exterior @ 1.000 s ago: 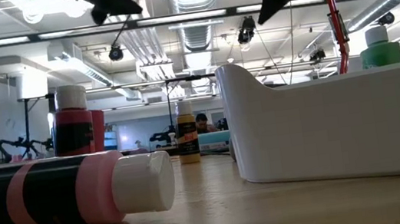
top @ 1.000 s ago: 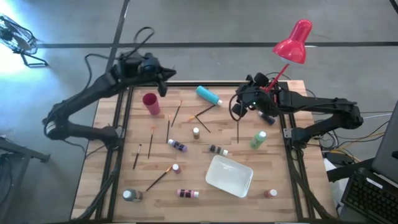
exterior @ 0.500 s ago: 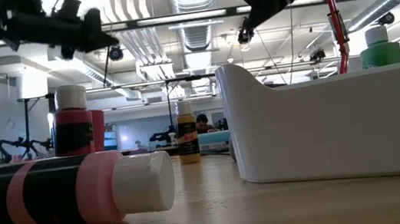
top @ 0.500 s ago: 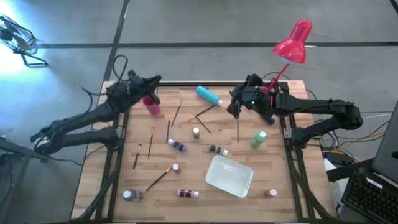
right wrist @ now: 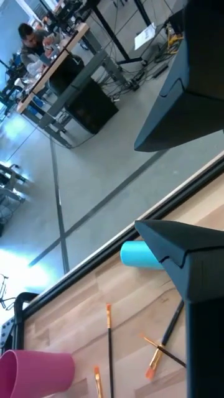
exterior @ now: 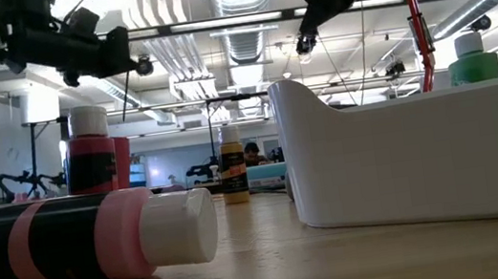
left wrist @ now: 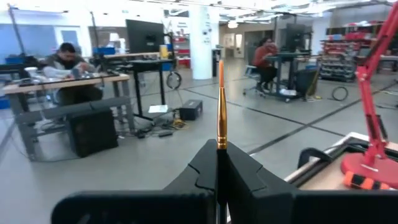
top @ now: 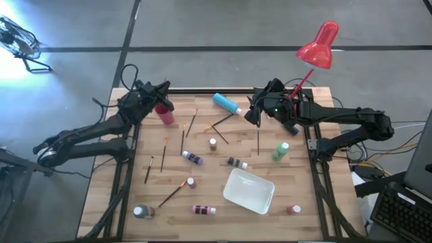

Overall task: Pick & Place Paint Supplies
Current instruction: Put the orange paintbrush into the pink cup

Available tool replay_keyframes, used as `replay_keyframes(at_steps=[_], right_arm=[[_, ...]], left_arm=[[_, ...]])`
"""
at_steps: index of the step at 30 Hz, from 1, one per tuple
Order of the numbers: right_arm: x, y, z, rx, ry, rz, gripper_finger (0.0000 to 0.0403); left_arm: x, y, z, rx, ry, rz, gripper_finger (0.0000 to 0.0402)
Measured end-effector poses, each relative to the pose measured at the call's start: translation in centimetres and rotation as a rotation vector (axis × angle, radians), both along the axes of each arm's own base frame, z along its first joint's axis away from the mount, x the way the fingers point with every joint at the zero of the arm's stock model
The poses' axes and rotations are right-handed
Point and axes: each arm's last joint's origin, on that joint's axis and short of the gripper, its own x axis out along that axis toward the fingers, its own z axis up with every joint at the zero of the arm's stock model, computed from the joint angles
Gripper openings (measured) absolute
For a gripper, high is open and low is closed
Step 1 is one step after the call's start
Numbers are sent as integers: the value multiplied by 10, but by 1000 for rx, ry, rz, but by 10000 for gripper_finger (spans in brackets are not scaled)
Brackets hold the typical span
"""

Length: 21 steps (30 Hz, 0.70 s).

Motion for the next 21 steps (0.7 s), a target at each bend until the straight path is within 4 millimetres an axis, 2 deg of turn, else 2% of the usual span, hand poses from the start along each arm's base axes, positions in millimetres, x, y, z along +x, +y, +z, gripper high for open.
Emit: replay_keyframes(at_steps=[11,21], right_arm=[[-2,-8,0,-3,-1,-31,182],[-2,-13,2,-6,-35,-47,201]], left_arm=[[-31,-19,-38,-22,-115,84,12],[-33,-21,-58,27,-47,94,12]])
